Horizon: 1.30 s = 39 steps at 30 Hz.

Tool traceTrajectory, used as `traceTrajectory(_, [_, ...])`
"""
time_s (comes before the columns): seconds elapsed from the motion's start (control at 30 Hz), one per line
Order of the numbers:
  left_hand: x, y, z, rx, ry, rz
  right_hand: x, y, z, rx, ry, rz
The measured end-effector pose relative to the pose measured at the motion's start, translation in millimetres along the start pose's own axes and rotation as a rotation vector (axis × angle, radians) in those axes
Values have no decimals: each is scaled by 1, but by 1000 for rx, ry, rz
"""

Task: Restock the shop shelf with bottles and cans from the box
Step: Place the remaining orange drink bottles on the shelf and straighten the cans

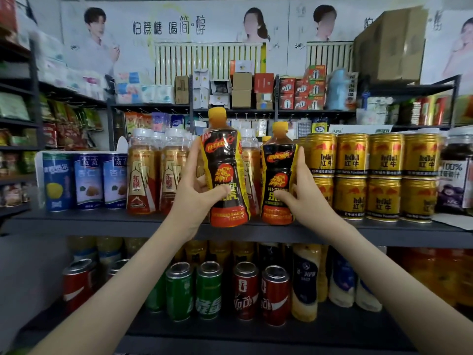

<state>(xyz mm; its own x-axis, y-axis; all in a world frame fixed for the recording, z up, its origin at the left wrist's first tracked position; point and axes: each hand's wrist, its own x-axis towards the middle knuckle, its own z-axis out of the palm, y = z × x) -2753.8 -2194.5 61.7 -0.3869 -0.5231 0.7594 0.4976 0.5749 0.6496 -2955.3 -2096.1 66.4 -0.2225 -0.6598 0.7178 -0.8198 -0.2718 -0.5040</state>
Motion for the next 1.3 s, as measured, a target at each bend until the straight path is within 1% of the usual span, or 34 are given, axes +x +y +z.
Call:
traceTrajectory(0.07, [2,0,-1,11,0,3,-6,-2,0,-237,41,-151])
traceTrajectory(0.1, [3,0,-1,15,0,8,-9,-2,0,-355,17,-201])
traceTrajectory(0.13, [4,0,-2,17,1,15,-12,-2,1,-453,-27,-226])
traceTrajectory(0.2, [4,0,-2,14,18,21,-13,-2,2,-543,-106,-217])
traceTrajectory(0.43, [6,0,-5,29,34,10,2,3,14,-466,-163,-54])
traceTrajectory(0.57, [6,-4,-8,37,26,8,21,11,23,-442,-164,9])
traceTrajectory(0.77, [5,-9,-13,43,22,-11,43,27,34,-460,-169,29])
traceTrajectory(0.97, [8,-11,-17,56,38,-17,60,37,42,-514,-188,104])
traceTrajectory(1.17, [10,-11,-17,74,38,-4,74,43,54,-559,-186,134])
traceTrajectory(1.3, [8,-10,-17,68,44,1,76,43,52,-608,-218,170])
